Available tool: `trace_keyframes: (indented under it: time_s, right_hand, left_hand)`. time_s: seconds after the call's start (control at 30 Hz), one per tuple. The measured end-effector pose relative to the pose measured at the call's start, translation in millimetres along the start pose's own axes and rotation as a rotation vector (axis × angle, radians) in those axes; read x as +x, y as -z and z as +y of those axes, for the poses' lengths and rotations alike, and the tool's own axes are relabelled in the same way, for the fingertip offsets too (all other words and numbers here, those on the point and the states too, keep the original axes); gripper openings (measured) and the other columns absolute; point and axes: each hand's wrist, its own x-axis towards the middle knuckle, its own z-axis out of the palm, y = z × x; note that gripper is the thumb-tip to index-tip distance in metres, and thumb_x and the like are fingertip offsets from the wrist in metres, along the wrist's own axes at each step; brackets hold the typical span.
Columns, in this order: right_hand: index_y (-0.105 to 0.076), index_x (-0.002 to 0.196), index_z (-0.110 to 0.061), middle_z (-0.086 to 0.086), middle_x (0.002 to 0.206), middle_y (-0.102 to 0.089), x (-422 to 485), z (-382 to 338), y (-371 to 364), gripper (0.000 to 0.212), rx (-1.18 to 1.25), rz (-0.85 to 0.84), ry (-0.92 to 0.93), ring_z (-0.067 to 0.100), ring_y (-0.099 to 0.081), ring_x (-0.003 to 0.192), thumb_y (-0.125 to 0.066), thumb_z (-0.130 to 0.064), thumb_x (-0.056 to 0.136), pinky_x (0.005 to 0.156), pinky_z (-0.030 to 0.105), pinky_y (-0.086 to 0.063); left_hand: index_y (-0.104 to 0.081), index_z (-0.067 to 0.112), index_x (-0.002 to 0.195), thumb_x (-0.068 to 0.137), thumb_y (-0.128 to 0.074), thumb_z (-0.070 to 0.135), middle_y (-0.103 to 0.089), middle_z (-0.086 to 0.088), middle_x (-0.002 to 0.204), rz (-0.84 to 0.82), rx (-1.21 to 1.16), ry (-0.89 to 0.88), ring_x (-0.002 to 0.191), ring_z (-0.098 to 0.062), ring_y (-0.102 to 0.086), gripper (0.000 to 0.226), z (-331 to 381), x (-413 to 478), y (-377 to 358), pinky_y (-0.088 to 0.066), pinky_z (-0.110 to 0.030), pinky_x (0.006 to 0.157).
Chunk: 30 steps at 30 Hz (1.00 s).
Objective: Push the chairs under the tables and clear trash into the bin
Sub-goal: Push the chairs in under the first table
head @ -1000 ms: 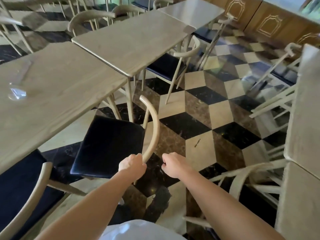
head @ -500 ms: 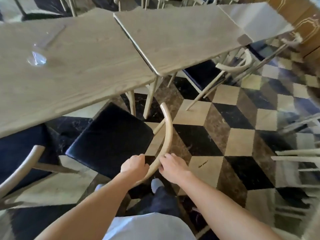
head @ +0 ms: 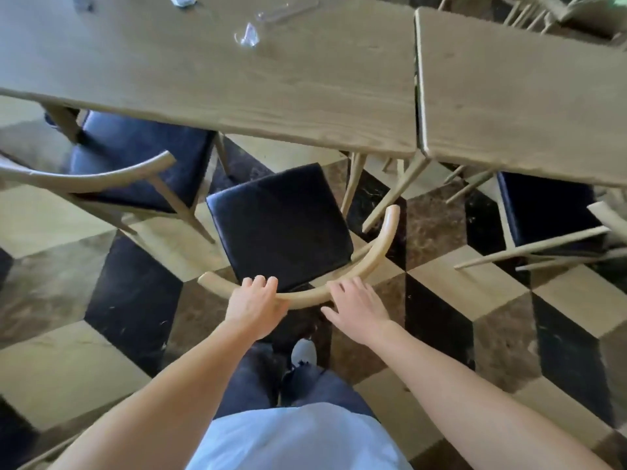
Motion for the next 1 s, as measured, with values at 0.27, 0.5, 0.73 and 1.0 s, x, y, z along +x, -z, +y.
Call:
trace_keyframes:
  time_s: [0.27, 0.5, 0.73, 1.0]
  right_hand:
    - [-0.051, 0.135, -0.019, 0.006, 0.139, -0.054, 12, 15, -22, 0.056, -0.118, -0.002, 0.110, 0.026, -0.047, 0.130, -0.047, -0.059, 0.096, 0.109, 0.045, -0.037]
    - [-0.064, 0.119, -0.019, 0.002, 0.120, -0.065, 33, 33, -42, 0.058, -0.137, 0.101, 0.189, 0.024, -0.058, 0.114, -0.047, -0.066, 0.090, 0.102, 0.050, -0.040]
    - [-0.072, 0.107, -0.018, 0.000, 0.103, -0.072, 54, 50, -50, 0.063, -0.143, 0.177, 0.319, 0.021, -0.065, 0.094, -0.046, -0.072, 0.088, 0.089, 0.041, -0.048]
    - [-0.072, 0.101, -0.017, 0.002, 0.096, -0.073, 63, 55, -47, 0.058, -0.221, 0.190, 0.380, 0.022, -0.066, 0.086, -0.053, -0.069, 0.088, 0.082, 0.039, -0.048]
  left_hand:
    - [-0.061, 0.018, 0.100, 0.082, -0.068, 0.055, -0.062, -0.002, 0.094, 0.214, 0.013, -0.041, 0.085, -0.023, -0.055, 0.042, 5, -7, -30, -0.048, -0.039, 0.074]
    - [-0.064, 0.022, 0.099, 0.078, -0.060, 0.068, -0.066, 0.003, 0.094, 0.333, -0.074, -0.033, 0.087, -0.022, -0.058, 0.050, -13, 4, -53, -0.048, -0.040, 0.088]
    - [-0.063, 0.021, 0.100, 0.077, -0.048, 0.079, -0.063, 0.002, 0.097, 0.387, -0.079, 0.002, 0.098, -0.026, -0.054, 0.063, -19, 6, -78, -0.031, -0.047, 0.106]
    - [-0.068, 0.020, 0.087, 0.076, -0.055, 0.079, -0.062, 0.002, 0.080, 0.522, -0.115, -0.072, 0.083, -0.026, -0.052, 0.061, -26, 19, -79, -0.035, -0.043, 0.093]
